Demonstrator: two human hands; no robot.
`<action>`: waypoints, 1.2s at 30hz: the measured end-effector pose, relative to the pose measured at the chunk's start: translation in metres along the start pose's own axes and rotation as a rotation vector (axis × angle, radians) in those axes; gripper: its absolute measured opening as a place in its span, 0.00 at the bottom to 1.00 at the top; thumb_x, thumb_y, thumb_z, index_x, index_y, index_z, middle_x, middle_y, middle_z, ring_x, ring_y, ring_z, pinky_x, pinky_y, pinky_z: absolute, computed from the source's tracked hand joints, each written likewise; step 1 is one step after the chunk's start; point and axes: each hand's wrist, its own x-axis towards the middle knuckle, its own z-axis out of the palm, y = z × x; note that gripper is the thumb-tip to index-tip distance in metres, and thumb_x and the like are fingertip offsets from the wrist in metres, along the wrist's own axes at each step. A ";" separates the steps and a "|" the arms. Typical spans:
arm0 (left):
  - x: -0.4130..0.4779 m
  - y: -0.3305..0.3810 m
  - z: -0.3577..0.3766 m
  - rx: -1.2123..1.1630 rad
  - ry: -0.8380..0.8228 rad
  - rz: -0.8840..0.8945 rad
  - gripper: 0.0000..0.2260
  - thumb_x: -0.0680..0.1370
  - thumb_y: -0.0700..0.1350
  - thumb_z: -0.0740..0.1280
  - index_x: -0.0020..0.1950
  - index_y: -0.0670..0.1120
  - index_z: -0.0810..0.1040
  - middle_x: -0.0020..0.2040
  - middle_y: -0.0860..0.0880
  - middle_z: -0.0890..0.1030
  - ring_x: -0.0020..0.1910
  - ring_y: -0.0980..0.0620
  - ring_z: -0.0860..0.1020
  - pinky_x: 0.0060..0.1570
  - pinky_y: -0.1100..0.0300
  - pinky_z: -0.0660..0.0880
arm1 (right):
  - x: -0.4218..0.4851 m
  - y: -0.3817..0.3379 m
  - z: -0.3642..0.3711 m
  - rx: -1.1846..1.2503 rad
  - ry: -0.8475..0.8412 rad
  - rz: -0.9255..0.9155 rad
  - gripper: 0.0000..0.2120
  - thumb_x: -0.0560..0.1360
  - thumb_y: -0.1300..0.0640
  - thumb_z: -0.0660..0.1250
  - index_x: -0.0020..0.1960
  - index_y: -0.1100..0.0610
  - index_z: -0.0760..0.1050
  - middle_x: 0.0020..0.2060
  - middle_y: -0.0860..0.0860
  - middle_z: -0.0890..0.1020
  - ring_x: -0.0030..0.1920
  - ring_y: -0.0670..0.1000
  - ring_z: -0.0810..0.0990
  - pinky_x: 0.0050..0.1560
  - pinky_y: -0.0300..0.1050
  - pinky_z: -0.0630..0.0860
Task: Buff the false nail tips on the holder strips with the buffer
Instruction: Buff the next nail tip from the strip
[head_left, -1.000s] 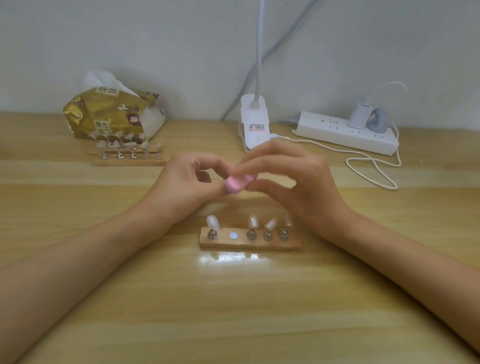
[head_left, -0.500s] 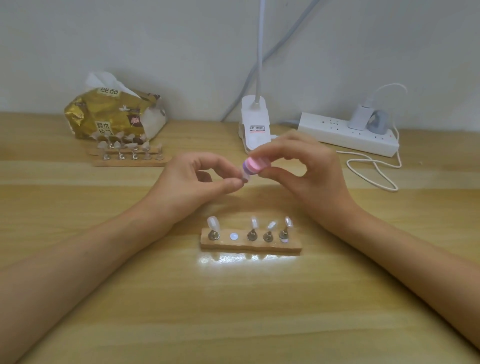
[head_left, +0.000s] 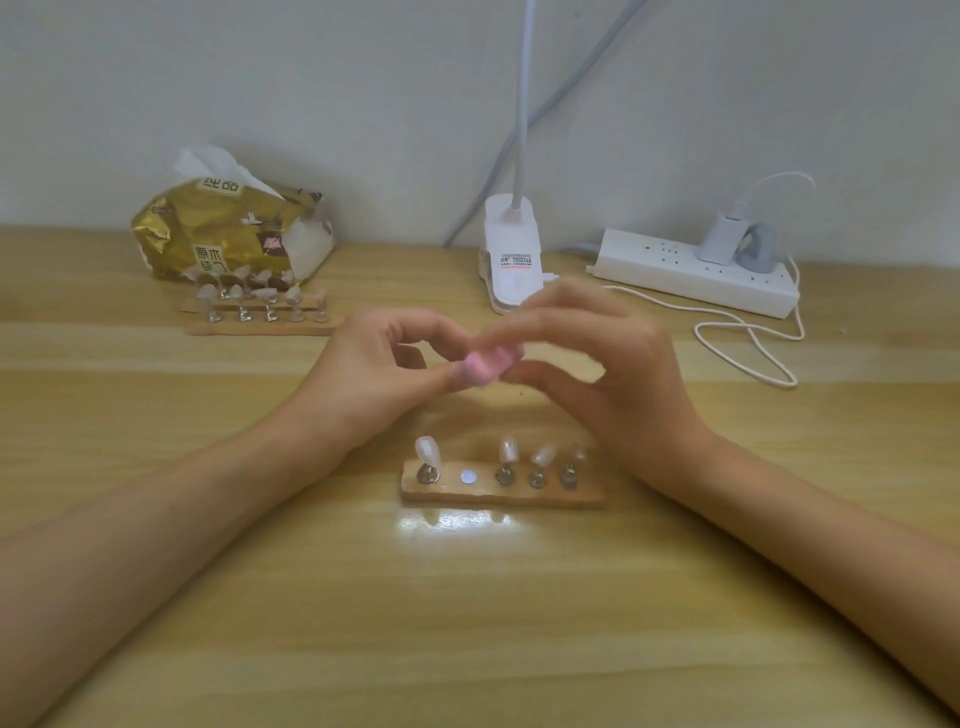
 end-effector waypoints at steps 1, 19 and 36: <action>0.000 -0.001 0.000 0.004 0.005 -0.003 0.09 0.67 0.58 0.77 0.40 0.54 0.85 0.27 0.57 0.75 0.24 0.59 0.62 0.26 0.66 0.59 | 0.000 0.000 0.002 -0.009 -0.014 -0.028 0.08 0.73 0.65 0.75 0.52 0.59 0.84 0.43 0.53 0.81 0.45 0.49 0.80 0.50 0.43 0.76; 0.000 0.006 0.001 -0.028 0.040 -0.040 0.06 0.66 0.48 0.79 0.40 0.50 0.84 0.41 0.53 0.85 0.36 0.55 0.77 0.40 0.61 0.72 | -0.004 0.004 -0.007 0.051 0.006 0.115 0.08 0.74 0.63 0.75 0.53 0.58 0.83 0.47 0.51 0.82 0.47 0.50 0.81 0.46 0.44 0.75; 0.003 0.004 0.005 0.013 0.078 -0.063 0.10 0.67 0.43 0.80 0.33 0.50 0.80 0.28 0.60 0.78 0.24 0.60 0.62 0.26 0.71 0.61 | 0.001 0.005 0.002 0.020 -0.015 0.052 0.10 0.73 0.65 0.75 0.54 0.59 0.85 0.45 0.55 0.81 0.46 0.49 0.81 0.51 0.45 0.78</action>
